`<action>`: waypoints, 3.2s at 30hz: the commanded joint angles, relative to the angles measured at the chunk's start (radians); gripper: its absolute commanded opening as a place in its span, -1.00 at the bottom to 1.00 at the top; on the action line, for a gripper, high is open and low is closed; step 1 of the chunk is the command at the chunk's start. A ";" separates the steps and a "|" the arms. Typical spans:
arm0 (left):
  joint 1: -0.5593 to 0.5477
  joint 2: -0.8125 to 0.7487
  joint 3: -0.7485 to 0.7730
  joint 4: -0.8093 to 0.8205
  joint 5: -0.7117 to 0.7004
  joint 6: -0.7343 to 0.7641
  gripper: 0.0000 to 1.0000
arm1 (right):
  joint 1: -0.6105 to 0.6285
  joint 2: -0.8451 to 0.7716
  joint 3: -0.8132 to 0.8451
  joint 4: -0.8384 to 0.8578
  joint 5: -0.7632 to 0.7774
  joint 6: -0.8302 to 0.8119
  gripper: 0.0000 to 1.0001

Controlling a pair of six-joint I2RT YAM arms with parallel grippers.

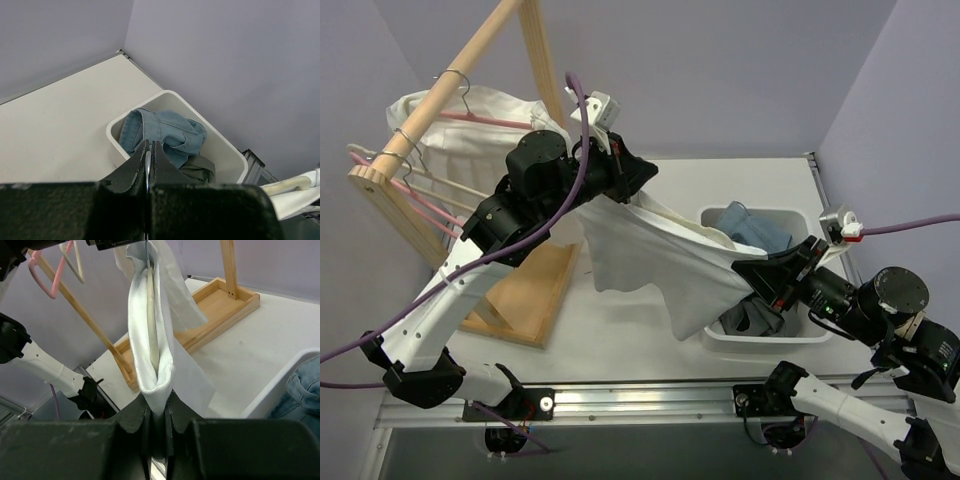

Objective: Remove the skirt from the hanger

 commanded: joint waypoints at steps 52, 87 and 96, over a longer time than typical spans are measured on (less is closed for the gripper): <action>0.047 -0.137 -0.227 0.300 0.497 -0.292 -0.95 | -0.160 0.421 0.457 0.060 0.662 -0.257 -1.00; -0.008 -0.020 -0.036 -0.159 0.241 0.110 -0.95 | -0.425 0.203 0.059 -0.049 -0.058 0.081 0.99; -0.008 0.047 0.051 -0.208 0.178 0.141 -0.95 | -0.427 0.170 0.037 -0.157 -0.577 -0.002 0.65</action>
